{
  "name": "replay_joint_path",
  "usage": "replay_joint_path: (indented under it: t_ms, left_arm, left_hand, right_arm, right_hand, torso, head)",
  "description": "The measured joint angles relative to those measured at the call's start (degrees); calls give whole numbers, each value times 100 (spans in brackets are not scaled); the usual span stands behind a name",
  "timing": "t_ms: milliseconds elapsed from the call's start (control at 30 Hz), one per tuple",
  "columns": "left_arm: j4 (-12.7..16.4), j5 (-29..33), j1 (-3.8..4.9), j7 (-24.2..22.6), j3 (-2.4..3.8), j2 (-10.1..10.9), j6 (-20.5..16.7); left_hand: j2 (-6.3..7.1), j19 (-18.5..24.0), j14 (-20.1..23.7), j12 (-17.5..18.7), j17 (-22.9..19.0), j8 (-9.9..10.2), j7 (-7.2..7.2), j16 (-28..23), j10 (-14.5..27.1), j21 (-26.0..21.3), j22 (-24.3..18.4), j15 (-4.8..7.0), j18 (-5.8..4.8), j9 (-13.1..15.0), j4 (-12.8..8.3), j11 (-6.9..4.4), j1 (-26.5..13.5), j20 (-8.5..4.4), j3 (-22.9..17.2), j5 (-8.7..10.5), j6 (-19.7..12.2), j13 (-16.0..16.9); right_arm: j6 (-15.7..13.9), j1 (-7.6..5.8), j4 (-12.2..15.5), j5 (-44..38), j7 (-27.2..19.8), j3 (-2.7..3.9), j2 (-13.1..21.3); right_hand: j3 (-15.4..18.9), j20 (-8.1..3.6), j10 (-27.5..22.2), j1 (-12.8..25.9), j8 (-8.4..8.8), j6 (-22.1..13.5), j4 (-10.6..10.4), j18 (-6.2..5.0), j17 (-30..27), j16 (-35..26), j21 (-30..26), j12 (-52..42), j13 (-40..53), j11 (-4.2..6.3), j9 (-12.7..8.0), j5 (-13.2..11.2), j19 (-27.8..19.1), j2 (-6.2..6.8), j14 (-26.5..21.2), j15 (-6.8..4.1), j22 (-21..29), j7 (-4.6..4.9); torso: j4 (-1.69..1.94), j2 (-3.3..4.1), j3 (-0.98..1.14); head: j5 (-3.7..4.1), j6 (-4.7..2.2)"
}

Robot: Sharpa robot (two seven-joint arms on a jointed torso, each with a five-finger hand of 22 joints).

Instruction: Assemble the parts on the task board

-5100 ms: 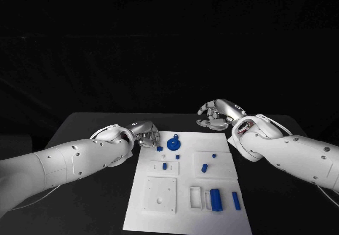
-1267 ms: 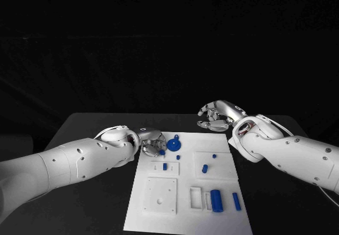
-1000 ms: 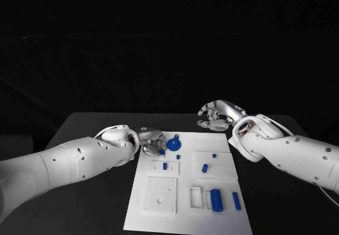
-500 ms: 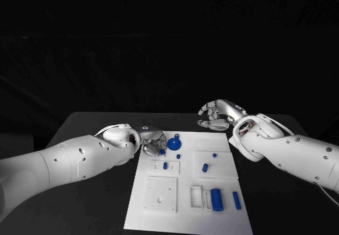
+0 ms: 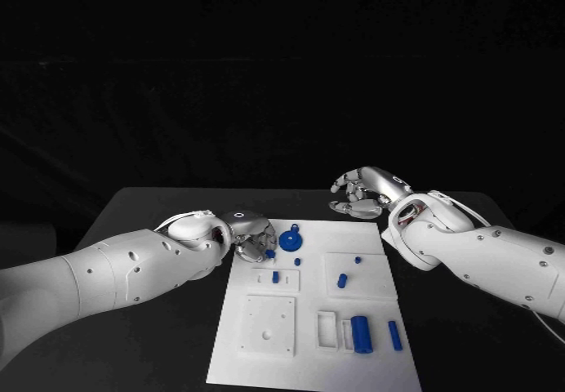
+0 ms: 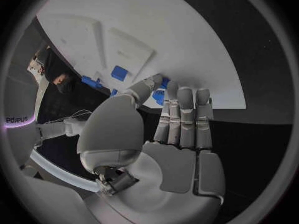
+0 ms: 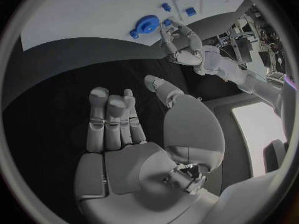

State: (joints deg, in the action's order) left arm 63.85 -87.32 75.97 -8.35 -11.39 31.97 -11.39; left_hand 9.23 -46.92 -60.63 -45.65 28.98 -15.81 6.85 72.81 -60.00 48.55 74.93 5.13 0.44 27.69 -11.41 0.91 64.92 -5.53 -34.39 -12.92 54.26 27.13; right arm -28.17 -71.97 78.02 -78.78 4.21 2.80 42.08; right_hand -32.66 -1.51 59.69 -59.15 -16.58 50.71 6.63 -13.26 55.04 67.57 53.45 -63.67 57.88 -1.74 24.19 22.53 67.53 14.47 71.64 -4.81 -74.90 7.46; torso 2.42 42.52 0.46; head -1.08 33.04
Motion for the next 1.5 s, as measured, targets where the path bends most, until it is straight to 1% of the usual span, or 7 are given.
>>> replay_joint_path:
  t_ms: [400, 667, 833, 1000, 1100, 1333, 1500]
  left_arm:
    - [-3, 178, -50, -42, -29, 58, -289]
    - [47, 418, -62, -42, -6, 176, -401]
    - [117, 673, -65, -42, 65, 240, -425]
    - [215, 1080, -70, -45, 213, 321, -430]
    - [295, 1340, -70, -57, 260, 375, -433]
    - [443, 2156, -71, -97, 337, 476, -427]
    - [510, 2827, -71, -111, 349, 534, -397]
  left_hand:
    - [-12, -9, -29, 0, -21, 2, 13, 0, -20, 0, -1, 8, 0, 1, 23, -20, 13, -9, -7, -21, 32, -28]
    - [-27, -51, -30, 0, -30, 4, 16, 0, -40, 0, -1, 7, 0, 1, 30, 1, 30, -9, -16, -43, 36, -36]
    - [-26, -50, -33, 0, -31, 5, 15, 0, -40, 0, -2, 4, 0, 0, 30, 1, 30, -9, -16, -43, 36, -43]
    - [-26, -50, -53, 0, -36, 11, 14, 0, -40, 0, -2, 12, 0, -5, 30, 1, 30, -9, -16, -43, 37, -53]
    - [-29, -50, -59, 0, -41, 12, 10, 0, -40, 0, -2, 17, -1, -11, 30, 1, 26, -9, -16, -43, 41, -57]
    - [-63, -50, -59, 0, -48, 26, 5, -22, -40, 0, -2, 17, 0, -15, 43, 1, -9, -9, -2, -43, 45, -71]
    - [-77, -71, -60, 0, -55, 34, 4, -22, -40, 0, -2, 16, 0, -15, 43, 1, -22, -30, -2, -42, 44, -86]
  right_arm:
    - [0, 0, 0, 0, -3, 0, -2]
    - [0, 0, 0, 0, -7, 0, -2]
    - [0, 0, 0, -1, -12, 0, 0]
    - [0, 0, 16, -1, -15, 0, 6]
    - [1, 0, 19, 0, -18, 0, 12]
    - [13, 0, 34, 57, -24, 0, 27]
    - [37, 0, 47, 163, -27, 0, 35]
  right_hand:
    - [16, 8, 0, 0, 0, 20, 16, 0, 0, 0, 0, 0, 0, 0, -1, 32, -8, 0, 0, 0, 0, 3]
    - [16, 8, 0, 0, 0, 25, 16, 0, 0, 0, 0, 0, -5, 0, -1, 32, -9, 0, 0, 0, -2, 4]
    - [16, 9, 0, 0, 0, 26, 16, 0, 0, 0, 0, 0, -5, 0, -1, 32, -9, 0, 0, 0, -5, 3]
    - [16, 9, 0, 0, 0, 24, 16, 0, 0, 0, 0, 0, -5, 0, -1, 32, -9, 0, 0, 0, -4, 5]
    - [16, 9, 0, 0, 0, 12, 16, 0, 0, 0, 0, 0, -5, 0, -2, 32, -9, 0, 0, 0, -4, 15]
    - [16, 10, 0, 0, 0, 10, 16, 0, 0, 0, 0, 0, -5, 0, -2, 32, -10, 0, 0, 0, -4, 13]
    - [16, 10, 0, 0, 0, 10, 16, 0, 0, 0, 0, 0, -5, 0, -2, 32, -10, 0, 0, 0, -3, 12]
  torso:
    - [1, 1, -1]
    - [1, 1, -1]
    - [0, 1, -2]
    - [1, 1, -2]
    - [2, 1, -2]
    - [3, -1, -1]
    - [3, -2, 0]
  head:
    - [-3, -18]
    - [-7, -32]
    - [-5, -41]
    - [-1, -52]
    - [-1, -58]
    - [-1, -74]
    - [-7, -94]
